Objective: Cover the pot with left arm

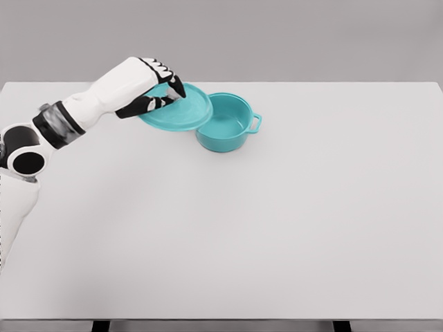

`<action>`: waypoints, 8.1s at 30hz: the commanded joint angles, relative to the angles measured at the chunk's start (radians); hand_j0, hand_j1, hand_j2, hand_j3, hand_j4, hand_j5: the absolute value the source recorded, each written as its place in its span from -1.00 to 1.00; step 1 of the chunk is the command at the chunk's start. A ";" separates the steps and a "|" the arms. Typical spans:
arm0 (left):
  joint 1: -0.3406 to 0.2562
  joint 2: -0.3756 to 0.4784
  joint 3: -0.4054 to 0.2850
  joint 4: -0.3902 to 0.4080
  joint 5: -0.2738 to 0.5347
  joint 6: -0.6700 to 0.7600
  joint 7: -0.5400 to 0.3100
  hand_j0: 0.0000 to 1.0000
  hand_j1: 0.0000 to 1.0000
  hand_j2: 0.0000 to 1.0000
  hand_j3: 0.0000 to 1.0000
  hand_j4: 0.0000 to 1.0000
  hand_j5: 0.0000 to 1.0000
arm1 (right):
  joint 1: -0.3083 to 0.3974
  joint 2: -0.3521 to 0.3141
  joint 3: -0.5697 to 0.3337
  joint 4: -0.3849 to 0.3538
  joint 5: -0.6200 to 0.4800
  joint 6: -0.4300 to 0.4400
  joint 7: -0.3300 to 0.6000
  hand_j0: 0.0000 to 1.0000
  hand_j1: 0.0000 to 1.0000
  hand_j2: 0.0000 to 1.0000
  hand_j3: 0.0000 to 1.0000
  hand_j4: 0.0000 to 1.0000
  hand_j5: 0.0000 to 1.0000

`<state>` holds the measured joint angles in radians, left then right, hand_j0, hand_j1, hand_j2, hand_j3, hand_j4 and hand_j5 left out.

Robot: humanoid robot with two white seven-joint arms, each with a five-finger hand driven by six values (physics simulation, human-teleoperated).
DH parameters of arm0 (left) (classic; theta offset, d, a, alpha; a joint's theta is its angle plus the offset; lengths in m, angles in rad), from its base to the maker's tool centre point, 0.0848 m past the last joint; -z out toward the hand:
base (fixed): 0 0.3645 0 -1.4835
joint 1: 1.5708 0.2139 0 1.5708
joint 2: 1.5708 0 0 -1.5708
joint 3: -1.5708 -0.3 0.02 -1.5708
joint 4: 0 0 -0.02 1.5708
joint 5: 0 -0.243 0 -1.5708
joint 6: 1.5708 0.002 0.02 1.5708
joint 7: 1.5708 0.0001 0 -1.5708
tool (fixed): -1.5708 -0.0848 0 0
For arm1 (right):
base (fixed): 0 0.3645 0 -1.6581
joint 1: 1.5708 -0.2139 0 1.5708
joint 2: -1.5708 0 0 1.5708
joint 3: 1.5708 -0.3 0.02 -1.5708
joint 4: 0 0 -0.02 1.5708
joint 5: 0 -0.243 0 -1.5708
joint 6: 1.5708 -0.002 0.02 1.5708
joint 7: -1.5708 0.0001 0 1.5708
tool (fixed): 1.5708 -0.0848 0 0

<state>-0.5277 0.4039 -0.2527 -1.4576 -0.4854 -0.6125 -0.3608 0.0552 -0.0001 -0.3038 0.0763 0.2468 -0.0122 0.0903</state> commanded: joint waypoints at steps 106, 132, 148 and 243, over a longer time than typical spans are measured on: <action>-0.204 -0.315 -0.016 0.554 -0.124 0.002 -0.050 0.69 0.69 0.69 0.69 0.69 0.69 | 0.000 0.000 0.000 0.000 0.000 0.000 0.000 1.00 1.00 1.00 1.00 1.00 1.00; -0.215 -0.313 -0.013 0.548 -0.121 0.002 -0.052 0.69 0.69 0.69 0.69 0.69 0.69 | 0.000 0.000 0.000 0.000 0.000 0.000 0.000 1.00 1.00 1.00 1.00 1.00 1.00; -0.204 -0.304 -0.008 0.539 -0.110 0.002 -0.050 0.83 0.83 0.83 0.83 0.83 0.83 | 0.000 0.000 0.000 0.000 0.000 0.000 0.000 1.00 1.00 1.00 1.00 1.00 1.00; 0.035 0.197 0.079 0.261 0.195 0.002 -0.052 1.00 1.00 1.00 1.00 1.00 1.00 | 0.000 0.000 0.000 0.000 -0.001 0.000 0.000 1.00 1.00 1.00 1.00 1.00 1.00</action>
<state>-0.4924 0.5789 -0.1983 -1.1953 -0.3093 -0.6130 -0.4132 0.0552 -0.0001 -0.3038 0.0762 0.2465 -0.0122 0.0903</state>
